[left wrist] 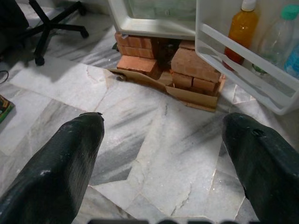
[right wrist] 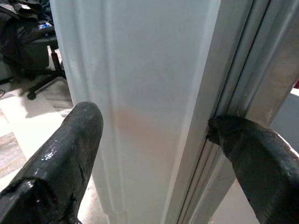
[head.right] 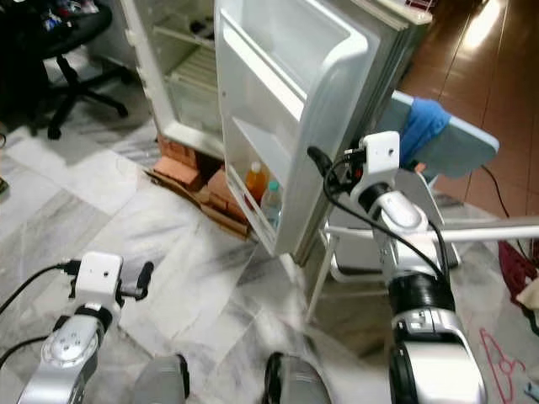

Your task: Restocking fridge

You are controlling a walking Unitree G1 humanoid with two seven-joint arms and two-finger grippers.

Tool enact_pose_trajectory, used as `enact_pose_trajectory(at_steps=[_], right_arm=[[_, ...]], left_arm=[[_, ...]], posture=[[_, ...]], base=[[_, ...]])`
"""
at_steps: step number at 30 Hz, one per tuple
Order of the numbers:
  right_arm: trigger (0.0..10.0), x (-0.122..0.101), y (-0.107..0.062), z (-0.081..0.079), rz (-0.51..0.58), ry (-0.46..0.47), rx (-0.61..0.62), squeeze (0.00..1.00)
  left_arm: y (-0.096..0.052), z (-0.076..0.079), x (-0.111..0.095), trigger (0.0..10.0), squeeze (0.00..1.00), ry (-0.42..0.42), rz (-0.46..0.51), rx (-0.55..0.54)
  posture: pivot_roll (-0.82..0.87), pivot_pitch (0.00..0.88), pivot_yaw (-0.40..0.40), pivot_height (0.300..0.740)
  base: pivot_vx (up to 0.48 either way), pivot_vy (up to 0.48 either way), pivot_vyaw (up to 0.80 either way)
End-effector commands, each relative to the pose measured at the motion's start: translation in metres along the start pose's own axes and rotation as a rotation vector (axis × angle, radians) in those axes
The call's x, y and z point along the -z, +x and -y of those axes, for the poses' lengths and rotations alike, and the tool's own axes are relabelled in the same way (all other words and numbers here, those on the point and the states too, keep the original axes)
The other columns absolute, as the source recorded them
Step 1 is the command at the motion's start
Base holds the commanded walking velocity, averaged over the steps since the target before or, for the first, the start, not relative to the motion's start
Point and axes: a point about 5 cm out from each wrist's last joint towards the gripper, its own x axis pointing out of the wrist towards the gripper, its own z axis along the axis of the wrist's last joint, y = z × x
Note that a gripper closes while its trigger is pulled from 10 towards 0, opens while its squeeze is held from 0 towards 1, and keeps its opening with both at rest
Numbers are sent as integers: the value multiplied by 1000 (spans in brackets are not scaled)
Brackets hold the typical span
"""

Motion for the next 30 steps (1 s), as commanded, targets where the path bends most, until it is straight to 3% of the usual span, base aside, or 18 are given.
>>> enact_pose_trajectory(at_steps=[1,5,9,14,18,20,21,24,30], right_arm=[[10000,-34,5,10,134,-30,-5,0],[10000,-22,-2,0,34,-51,-200,0],[10000,-15,-7,1,-21,-91,-251,0],[10000,-23,-14,40,-89,-168,-139,0],[10000,-26,-20,49,-108,-181,-141,0],[10000,-25,-34,59,-151,-173,-181,0],[10000,-25,-34,59,-151,-173,-181,0],[10000,-18,-55,63,-216,-141,-263,0],[10000,-15,-77,55,-255,-79,-419,0]], left_arm=[[-2,0,3,10000,0,6,-15,-3],[-2,0,3,10000,0,7,-17,-3],[-2,0,4,10000,0,8,-20,1],[-1,-1,5,10000,0,13,-28,14],[-1,-1,6,10000,0,16,-30,16],[-1,-2,6,10000,0,19,-32,15],[-1,-2,6,10000,0,19,-32,15],[0,-3,7,10000,0,23,-35,16],[3,-2,8,10000,0,32,-38,31]], posture=[[145,155,-54,740],[141,157,-54,740],[137,159,-52,740],[133,156,-45,740],[132,155,-45,740],[129,152,-45,740],[129,152,-45,740],[122,150,-41,740],[108,144,-31,740]], base=[[0,0,0],[0,0,0],[0,0,0],[0,0,0],[0,0,0],[0,0,0],[0,0,0],[0,0,0],[0,0,0]])
